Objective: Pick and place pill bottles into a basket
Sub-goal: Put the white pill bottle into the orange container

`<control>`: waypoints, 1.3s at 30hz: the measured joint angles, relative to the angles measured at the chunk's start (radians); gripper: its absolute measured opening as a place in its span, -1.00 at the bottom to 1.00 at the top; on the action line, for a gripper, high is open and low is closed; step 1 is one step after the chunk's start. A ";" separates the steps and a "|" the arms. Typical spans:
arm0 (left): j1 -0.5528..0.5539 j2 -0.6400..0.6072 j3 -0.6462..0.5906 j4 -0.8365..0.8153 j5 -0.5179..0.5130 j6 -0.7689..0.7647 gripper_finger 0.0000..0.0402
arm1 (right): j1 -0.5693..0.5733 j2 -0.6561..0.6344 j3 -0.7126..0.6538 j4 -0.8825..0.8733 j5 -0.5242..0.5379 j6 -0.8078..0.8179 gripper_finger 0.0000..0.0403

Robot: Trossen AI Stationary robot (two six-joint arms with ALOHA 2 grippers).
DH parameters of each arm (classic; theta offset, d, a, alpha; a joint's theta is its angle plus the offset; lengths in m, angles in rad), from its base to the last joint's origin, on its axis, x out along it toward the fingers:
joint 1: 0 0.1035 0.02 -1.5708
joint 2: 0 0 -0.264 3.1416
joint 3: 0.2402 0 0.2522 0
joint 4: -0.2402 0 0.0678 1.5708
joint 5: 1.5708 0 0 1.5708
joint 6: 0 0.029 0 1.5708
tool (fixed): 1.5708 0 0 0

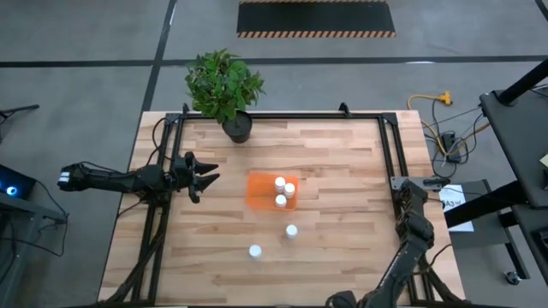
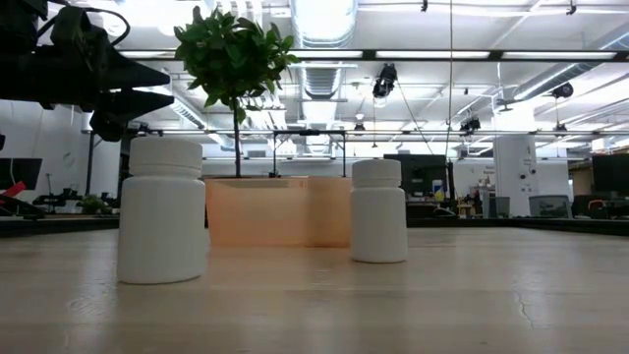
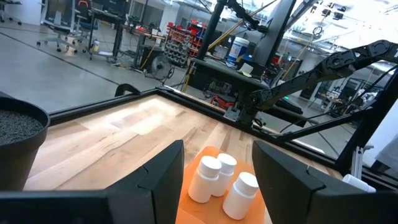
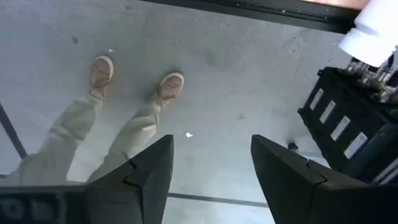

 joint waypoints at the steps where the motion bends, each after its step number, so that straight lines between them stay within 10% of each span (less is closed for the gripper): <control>1: 0.000 0.000 0.000 0.000 0.000 0.000 -0.14 | 0.000 0.000 -0.002 0.001 0.001 0.000 0.02; 15: 0.000 0.000 0.000 0.000 0.000 0.000 -0.14 | -0.028 0.000 -0.019 0.032 0.148 -0.250 0.02; 39: 0.000 0.000 0.000 0.000 0.000 0.000 -0.14 | -0.156 -0.004 0.050 0.082 0.260 -2.404 0.02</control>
